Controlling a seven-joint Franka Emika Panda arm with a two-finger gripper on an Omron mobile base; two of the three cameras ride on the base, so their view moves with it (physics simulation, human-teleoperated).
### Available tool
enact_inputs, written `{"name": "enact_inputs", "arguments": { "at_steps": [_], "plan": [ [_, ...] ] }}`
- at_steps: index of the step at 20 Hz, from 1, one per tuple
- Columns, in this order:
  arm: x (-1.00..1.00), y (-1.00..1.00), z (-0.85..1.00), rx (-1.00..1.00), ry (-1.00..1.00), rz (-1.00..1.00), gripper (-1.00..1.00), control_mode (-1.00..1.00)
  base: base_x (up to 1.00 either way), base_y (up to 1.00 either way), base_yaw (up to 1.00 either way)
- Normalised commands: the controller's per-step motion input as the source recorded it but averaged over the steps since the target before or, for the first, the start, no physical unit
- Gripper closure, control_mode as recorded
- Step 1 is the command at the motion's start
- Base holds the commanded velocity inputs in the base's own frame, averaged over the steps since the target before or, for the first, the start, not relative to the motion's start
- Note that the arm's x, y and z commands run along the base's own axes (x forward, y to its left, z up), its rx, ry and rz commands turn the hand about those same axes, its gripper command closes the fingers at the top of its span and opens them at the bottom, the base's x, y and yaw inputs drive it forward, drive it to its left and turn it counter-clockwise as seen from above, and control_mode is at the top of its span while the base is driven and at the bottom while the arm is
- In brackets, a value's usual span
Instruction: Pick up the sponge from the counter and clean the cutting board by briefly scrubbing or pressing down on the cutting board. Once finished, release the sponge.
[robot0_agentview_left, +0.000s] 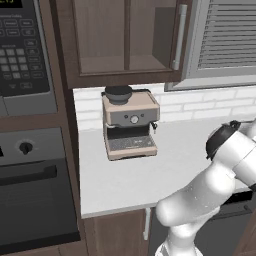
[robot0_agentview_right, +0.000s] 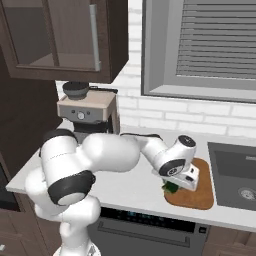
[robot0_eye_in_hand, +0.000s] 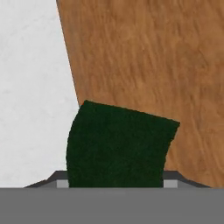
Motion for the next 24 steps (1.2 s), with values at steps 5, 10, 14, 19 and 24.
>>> {"name": "enact_inputs", "arguments": {
  "at_steps": [5,10,14,19,24],
  "plan": [
    [0.21,0.02,-0.85,0.00,0.02,0.00,1.00,-1.00,0.00,0.00,0.00],
    [0.18,0.26,-1.00,-0.04,0.12,0.00,1.00,-1.00,0.00,0.00,0.00],
    [0.10,0.54,-1.00,-0.09,0.14,0.00,1.00,-1.00,0.00,0.00,0.00],
    [-0.06,-0.06,-0.07,0.03,-0.01,0.00,1.00,-1.00,0.00,0.00,0.00],
    [-0.34,-0.01,0.05,0.01,-0.15,-0.05,1.00,-1.00,0.00,0.00,0.00]
  ]
}}
